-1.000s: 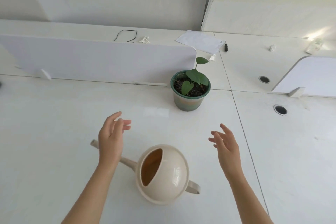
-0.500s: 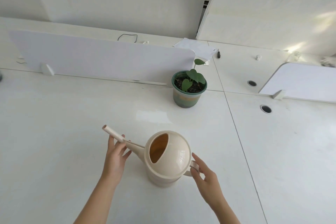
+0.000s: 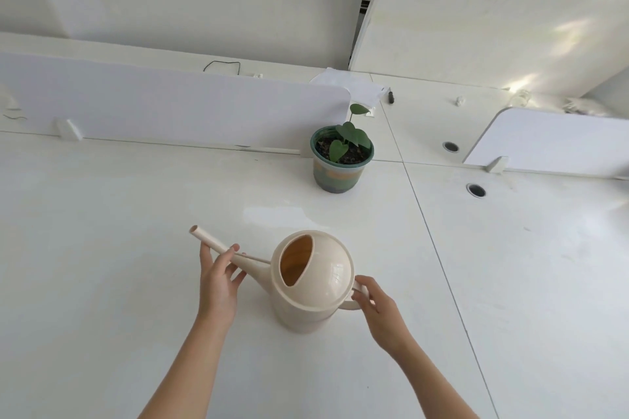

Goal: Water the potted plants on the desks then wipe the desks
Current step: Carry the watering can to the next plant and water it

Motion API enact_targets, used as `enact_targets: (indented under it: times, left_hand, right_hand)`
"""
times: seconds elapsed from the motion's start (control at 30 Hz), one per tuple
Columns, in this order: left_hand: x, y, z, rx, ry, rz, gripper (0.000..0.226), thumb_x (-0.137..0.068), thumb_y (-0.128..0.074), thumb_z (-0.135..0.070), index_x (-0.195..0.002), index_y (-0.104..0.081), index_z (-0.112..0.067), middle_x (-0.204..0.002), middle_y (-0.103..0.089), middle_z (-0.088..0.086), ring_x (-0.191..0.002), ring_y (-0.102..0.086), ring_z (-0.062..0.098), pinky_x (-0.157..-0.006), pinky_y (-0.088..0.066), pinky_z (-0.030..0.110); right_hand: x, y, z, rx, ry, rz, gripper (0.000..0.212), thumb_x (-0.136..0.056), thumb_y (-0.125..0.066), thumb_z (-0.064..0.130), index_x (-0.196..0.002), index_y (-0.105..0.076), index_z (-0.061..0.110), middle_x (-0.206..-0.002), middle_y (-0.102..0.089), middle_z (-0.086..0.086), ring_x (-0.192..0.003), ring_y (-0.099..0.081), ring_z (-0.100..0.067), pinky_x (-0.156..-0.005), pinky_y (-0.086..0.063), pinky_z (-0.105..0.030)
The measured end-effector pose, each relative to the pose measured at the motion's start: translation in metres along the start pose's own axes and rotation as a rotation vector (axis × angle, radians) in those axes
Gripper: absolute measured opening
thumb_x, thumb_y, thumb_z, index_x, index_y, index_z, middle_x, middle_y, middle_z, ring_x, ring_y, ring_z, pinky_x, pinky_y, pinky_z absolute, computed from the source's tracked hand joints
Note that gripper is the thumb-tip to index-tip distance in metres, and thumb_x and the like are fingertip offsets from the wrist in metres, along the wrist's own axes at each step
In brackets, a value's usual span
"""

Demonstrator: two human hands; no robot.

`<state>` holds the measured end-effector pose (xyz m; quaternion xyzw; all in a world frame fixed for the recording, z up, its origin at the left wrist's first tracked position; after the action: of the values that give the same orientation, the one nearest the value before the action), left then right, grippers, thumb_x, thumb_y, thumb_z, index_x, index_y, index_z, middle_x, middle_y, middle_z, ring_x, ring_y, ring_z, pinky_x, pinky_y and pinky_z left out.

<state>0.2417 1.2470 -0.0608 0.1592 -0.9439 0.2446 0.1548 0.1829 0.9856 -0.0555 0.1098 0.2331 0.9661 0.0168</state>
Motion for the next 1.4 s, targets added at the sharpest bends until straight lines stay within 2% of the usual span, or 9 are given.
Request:
enact_targets:
  times: [0.1, 0.23, 0.37, 0.57, 0.73, 0.87, 1.07, 1.2, 1.4]
  left_hand:
    - [0.011, 0.002, -0.006, -0.013, -0.035, -0.018, 0.062, -0.090, -0.045, -0.007, -0.141, -0.026, -0.036, -0.097, -0.051, 0.006, -0.085, -0.054, 0.020, -0.079, -0.043, 0.034]
    - [0.041, 0.011, -0.016, 0.041, -0.117, -0.092, 0.059, -0.090, -0.045, -0.008, -0.140, -0.029, -0.034, -0.094, -0.053, 0.005, -0.087, -0.055, 0.021, -0.081, -0.044, 0.035]
    - [0.088, 0.026, -0.022, 0.102, -0.214, -0.220, 0.048, -0.091, -0.043, -0.009, -0.132, -0.035, -0.032, -0.091, -0.056, 0.004, -0.090, -0.056, 0.024, -0.081, -0.045, 0.037]
    - [0.174, 0.060, -0.017, 0.162, -0.347, -0.438, 0.051, -0.093, -0.041, -0.010, -0.140, -0.031, -0.026, -0.093, -0.057, 0.005, -0.093, -0.057, 0.023, -0.083, -0.046, 0.039]
    - [0.250, 0.104, -0.009, 0.180, -0.419, -0.589, 0.027, -0.093, -0.038, -0.009, -0.109, -0.047, -0.028, -0.086, -0.057, 0.004, -0.084, -0.061, 0.019, -0.075, -0.051, 0.037]
    - [0.307, 0.143, -0.002, 0.221, -0.466, -0.760, 0.051, -0.095, -0.037, -0.010, -0.142, -0.027, -0.025, -0.093, -0.056, 0.007, -0.091, -0.057, 0.019, -0.086, -0.046, 0.040]
    - [0.377, 0.200, 0.010, 0.293, -0.480, -0.965, 0.051, -0.096, -0.039, -0.013, -0.143, -0.025, -0.027, -0.098, -0.057, 0.006, -0.098, -0.055, 0.024, -0.093, -0.042, 0.046]
    - [0.417, 0.243, 0.007, 0.330, -0.475, -1.047, 0.049, -0.097, -0.038, -0.015, -0.143, -0.026, -0.026, -0.097, -0.058, 0.004, -0.097, -0.055, 0.024, -0.093, -0.042, 0.046]
    - [0.469, 0.319, -0.026, 0.353, -0.519, -1.042, 0.048, -0.095, -0.041, -0.013, -0.139, -0.030, -0.030, -0.094, -0.056, 0.005, -0.093, -0.055, 0.022, -0.087, -0.043, 0.042]
  right_hand:
    - [-0.004, 0.007, 0.009, -0.006, 0.048, 0.022, 0.034, -0.092, -0.044, 0.008, -0.085, -0.048, 0.041, -0.075, -0.054, 0.010, -0.076, -0.050, -0.009, -0.065, -0.036, -0.007]
    - [-0.006, 0.015, 0.029, -0.004, 0.149, 0.119, 0.035, -0.092, -0.044, 0.007, -0.085, -0.048, 0.041, -0.079, -0.056, 0.015, -0.079, -0.054, 0.002, -0.068, -0.037, -0.004]
    - [0.001, 0.020, 0.046, 0.014, 0.252, 0.248, 0.037, -0.092, -0.044, 0.005, -0.085, -0.049, 0.041, -0.072, -0.058, 0.018, -0.076, -0.051, 0.013, -0.067, -0.038, -0.003]
    - [0.030, 0.010, 0.065, 0.018, 0.383, 0.481, 0.037, -0.092, -0.043, 0.005, -0.085, -0.049, 0.041, -0.074, -0.060, 0.021, -0.077, -0.051, 0.011, -0.066, -0.038, -0.004]
    - [0.069, -0.032, 0.075, 0.037, 0.458, 0.700, 0.037, -0.093, -0.041, 0.006, -0.086, -0.049, 0.041, -0.078, -0.055, 0.042, -0.078, -0.050, 0.014, -0.068, -0.037, -0.003]
    - [0.107, -0.072, 0.080, 0.064, 0.502, 0.852, 0.037, -0.093, -0.041, 0.006, -0.086, -0.049, 0.042, -0.077, -0.054, 0.044, -0.078, -0.049, 0.015, -0.070, -0.036, -0.003]
    - [0.163, -0.130, 0.090, 0.120, 0.549, 1.018, 0.034, -0.093, -0.043, 0.010, -0.088, -0.050, 0.043, -0.081, -0.060, 0.024, -0.080, -0.051, 0.011, -0.071, -0.037, -0.005]
    - [0.204, -0.173, 0.100, 0.158, 0.593, 1.101, 0.035, -0.094, -0.043, 0.012, -0.090, -0.052, 0.045, -0.085, -0.059, 0.034, -0.080, -0.052, 0.008, -0.072, -0.038, -0.007]
    - [0.271, -0.243, 0.127, 0.113, 0.627, 1.127, 0.028, -0.092, -0.045, 0.010, -0.093, -0.056, 0.036, -0.091, -0.063, 0.006, -0.082, -0.054, -0.005, -0.073, -0.038, -0.010]
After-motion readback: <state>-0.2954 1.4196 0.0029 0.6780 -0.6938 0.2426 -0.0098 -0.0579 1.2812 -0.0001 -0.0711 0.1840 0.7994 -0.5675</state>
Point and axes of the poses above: each hand's wrist, its own x-axis away from the middle knuckle, its own y-axis out of the back of the hand, z = x × y, the point moved 9 cm from there along -x, towards the middle knuckle
